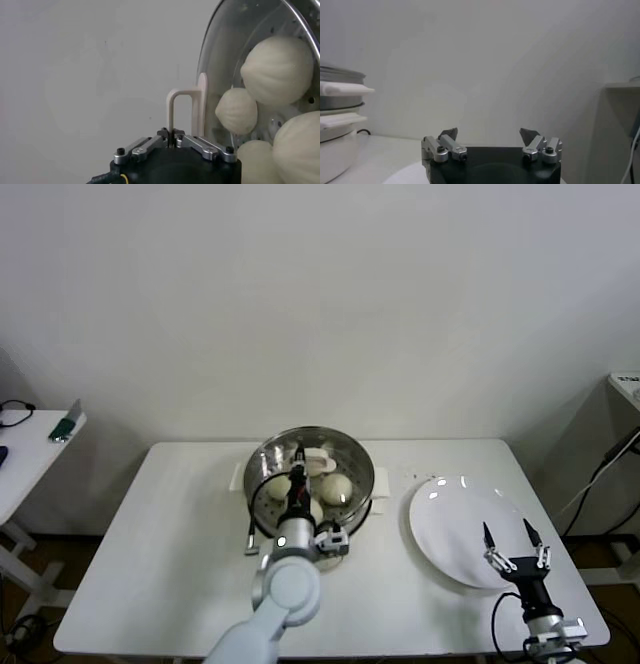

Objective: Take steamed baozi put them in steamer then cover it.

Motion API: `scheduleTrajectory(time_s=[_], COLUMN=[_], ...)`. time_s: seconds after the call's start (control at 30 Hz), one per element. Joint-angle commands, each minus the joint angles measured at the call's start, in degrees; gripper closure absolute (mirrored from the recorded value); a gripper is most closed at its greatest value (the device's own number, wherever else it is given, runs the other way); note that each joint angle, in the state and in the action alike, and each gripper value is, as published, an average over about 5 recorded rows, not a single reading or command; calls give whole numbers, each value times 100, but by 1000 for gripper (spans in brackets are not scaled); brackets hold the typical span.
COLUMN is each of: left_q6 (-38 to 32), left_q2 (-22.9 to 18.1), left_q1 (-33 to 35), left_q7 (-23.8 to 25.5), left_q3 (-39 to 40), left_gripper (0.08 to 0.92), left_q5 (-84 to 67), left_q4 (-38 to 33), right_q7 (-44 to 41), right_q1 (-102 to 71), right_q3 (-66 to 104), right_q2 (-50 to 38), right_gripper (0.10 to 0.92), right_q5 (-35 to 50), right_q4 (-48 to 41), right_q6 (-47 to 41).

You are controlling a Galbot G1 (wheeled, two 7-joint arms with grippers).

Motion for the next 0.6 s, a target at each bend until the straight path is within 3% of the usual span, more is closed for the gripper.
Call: scheduleTrajectory(time_s=[0.03, 0.2, 0.4, 0.5, 0.6], left_q6=[-13, 43, 168, 155, -35], left_q2=[71, 281, 818, 1029, 1200], left_q1=[62, 135, 295, 409, 649], left_q7=[-3, 176, 366, 213, -236], left_q3=[2, 75, 160, 124, -117], left_gripper=[849, 727, 554, 467, 381], left_q5=[17, -185, -1021, -1590, -2419], left_q4=[-64, -530, -1537, -1900, -2211], right_q7=[-7, -44, -106, -46, 159], right_q1=[-1, 0, 29, 91, 151], right_q3=[0, -15, -75, -130, -193], right_q2=[10, -26, -77, -68, -47], right_gripper=[203, 203, 203, 203, 203], right_q5=[-6, -5, -14, 1, 46], right_q4=[20, 39, 11, -26, -17], right_q6=[-6, -50, -195, -284, -300])
